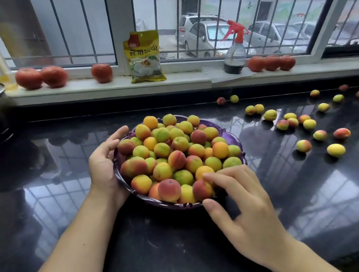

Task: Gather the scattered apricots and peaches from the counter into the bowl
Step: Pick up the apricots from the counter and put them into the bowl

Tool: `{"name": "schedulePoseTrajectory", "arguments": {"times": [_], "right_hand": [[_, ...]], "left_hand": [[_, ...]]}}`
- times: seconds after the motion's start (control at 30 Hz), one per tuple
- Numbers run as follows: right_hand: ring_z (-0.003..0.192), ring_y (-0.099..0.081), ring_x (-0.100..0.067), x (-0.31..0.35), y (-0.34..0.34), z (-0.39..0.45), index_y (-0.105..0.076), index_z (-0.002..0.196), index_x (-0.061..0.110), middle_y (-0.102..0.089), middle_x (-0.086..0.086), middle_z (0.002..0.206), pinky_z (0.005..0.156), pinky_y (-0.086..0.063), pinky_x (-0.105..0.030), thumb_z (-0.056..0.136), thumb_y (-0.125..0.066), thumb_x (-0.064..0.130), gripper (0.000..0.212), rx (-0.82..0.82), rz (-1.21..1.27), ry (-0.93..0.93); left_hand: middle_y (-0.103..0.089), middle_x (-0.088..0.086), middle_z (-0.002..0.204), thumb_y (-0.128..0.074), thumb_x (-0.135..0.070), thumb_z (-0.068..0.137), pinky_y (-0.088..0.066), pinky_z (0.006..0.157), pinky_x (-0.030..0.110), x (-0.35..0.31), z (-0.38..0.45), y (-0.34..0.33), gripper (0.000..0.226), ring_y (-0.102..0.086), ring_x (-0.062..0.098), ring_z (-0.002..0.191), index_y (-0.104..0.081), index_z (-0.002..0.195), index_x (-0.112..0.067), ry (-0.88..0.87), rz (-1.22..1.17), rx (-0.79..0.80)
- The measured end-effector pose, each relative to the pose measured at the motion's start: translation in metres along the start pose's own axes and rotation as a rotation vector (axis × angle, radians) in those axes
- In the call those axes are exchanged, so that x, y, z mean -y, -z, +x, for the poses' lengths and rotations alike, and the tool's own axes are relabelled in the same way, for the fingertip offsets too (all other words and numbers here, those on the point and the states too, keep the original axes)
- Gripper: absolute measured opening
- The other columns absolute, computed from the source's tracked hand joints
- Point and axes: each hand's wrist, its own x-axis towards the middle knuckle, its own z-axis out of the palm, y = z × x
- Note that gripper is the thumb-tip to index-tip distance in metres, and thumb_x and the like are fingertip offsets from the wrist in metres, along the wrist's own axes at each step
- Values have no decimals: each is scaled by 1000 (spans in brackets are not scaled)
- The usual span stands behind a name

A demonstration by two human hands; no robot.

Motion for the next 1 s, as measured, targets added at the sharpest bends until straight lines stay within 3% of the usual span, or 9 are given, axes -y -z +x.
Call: {"name": "schedulePoseTrajectory", "arguments": {"times": [0.1, 0.23, 0.33, 0.43, 0.53, 0.63, 0.73, 0.9, 1.0], "right_hand": [[106, -52, -12, 12, 2, -1, -64, 127, 25, -58, 13, 107, 99, -40, -32, 95, -56, 51, 43, 70, -83, -73], [97, -53, -6, 25, 8, 14, -63, 110, 34, -60, 19, 96, 96, -40, -33, 89, -59, 53, 28, 141, -191, -141], [85, -55, -6, 31, 17, 27, -59, 96, 32, -60, 16, 87, 84, -45, -28, 85, -68, 41, 17, 135, -163, -188], [90, -61, -6, 35, 27, 41, -59, 108, 33, -64, 13, 96, 74, -47, -15, 85, -71, 22, 28, 53, 39, -286], [109, -59, -6, 35, 30, 52, -65, 126, 32, -64, 15, 113, 89, -48, -15, 91, -66, 14, 39, 110, 142, -282], [106, -61, -3, 34, 21, 50, -69, 114, 29, -66, 16, 109, 89, -50, -19, 90, -72, 19, 26, 197, 111, -260], [111, -56, -4, 31, 15, 45, -66, 114, 31, -63, 13, 114, 93, -45, -16, 90, -74, 30, 25, 298, -29, -223], [121, -48, -7, 25, 19, 47, -67, 117, 29, -58, 13, 122, 105, -44, -29, 92, -70, 34, 26, 342, -79, -178], [123, -44, -3, 24, 19, 47, -62, 126, 30, -55, 15, 125, 107, -42, -28, 93, -68, 36, 34, 371, -42, -150]], "left_hand": [[-74, 20, 127, -42, -23, 104, -56, 102, 54, 1, 0, 0, 43, -72, 38, 118, -63, 139, -9, 8, -17, 15], [-75, 18, 123, -41, -25, 105, -58, 99, 53, 2, 0, 1, 43, -74, 36, 114, -63, 138, -9, 8, -21, 25], [-76, 18, 121, -41, -27, 105, -58, 98, 53, 2, -1, 1, 43, -73, 37, 114, -63, 136, -9, 13, -37, 34], [-77, 19, 120, -42, -29, 104, -58, 98, 55, -1, -3, 0, 44, -74, 38, 112, -62, 138, -8, 20, -62, 50], [-77, 20, 118, -45, -29, 104, -61, 91, 53, -2, -4, -1, 44, -76, 37, 108, -60, 139, -8, 41, -91, 55], [-79, 19, 110, -43, -28, 105, -64, 79, 47, -5, -4, -2, 39, -78, 36, 99, -61, 134, -9, 66, -128, 59], [-78, 20, 113, -41, -25, 107, -62, 83, 51, -6, -4, -2, 36, -78, 37, 99, -61, 134, -12, 79, -134, 46], [-74, 20, 123, -41, -22, 110, -55, 102, 61, -7, -7, 0, 35, -72, 41, 115, -62, 136, -13, 65, -57, -10], [-72, 21, 124, -40, -12, 110, -59, 95, 52, -10, -12, -4, 35, -71, 37, 115, -64, 135, -11, 4, 58, -75]]}}
